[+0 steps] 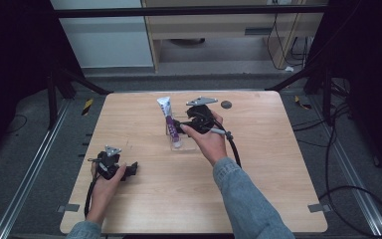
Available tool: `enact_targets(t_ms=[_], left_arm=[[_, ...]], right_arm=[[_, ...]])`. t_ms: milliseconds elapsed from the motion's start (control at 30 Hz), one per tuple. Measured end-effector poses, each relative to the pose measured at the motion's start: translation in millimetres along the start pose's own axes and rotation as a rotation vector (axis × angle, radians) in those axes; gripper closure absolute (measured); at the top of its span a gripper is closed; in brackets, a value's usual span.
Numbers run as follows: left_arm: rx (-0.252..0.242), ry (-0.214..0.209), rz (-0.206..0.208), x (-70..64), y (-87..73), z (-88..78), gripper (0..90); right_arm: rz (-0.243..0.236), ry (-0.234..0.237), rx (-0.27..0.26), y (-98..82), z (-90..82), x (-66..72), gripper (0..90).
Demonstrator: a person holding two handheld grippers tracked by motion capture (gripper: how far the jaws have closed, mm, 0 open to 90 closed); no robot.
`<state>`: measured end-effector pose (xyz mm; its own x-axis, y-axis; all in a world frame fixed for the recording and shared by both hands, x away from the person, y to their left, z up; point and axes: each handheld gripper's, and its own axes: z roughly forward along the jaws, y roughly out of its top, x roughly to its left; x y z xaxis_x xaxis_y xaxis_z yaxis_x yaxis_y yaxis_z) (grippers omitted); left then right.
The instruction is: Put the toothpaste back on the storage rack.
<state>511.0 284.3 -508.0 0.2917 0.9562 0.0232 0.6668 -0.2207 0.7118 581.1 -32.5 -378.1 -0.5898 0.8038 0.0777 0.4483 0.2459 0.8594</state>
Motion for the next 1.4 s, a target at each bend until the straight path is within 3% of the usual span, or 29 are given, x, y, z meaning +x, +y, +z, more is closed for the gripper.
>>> enact_targets(t_ms=[500, 733, 1100, 1400], left_arm=[[0.0, 0.0, 0.0, 0.0, 0.0, 0.0, 0.0], [0.0, 0.0, 0.0, -0.1, 0.0, 0.0, 0.0], [-0.001, 0.0, 0.0, -0.1, 0.0, 0.0, 0.0], [0.0, 0.0, 0.0, 0.0, 0.0, 0.0, 0.0]], right_arm=[[-0.005, -0.054, 0.009, -10.8, -20.3, -20.8, 15.8], [0.012, -0.088, -0.007, -19.3, -35.9, -39.2, 15.7], [0.002, -0.135, -0.03, -33.0, -51.8, -58.9, 13.7], [0.017, -0.177, -0.021, -47.8, -60.2, -75.8, 12.9]])
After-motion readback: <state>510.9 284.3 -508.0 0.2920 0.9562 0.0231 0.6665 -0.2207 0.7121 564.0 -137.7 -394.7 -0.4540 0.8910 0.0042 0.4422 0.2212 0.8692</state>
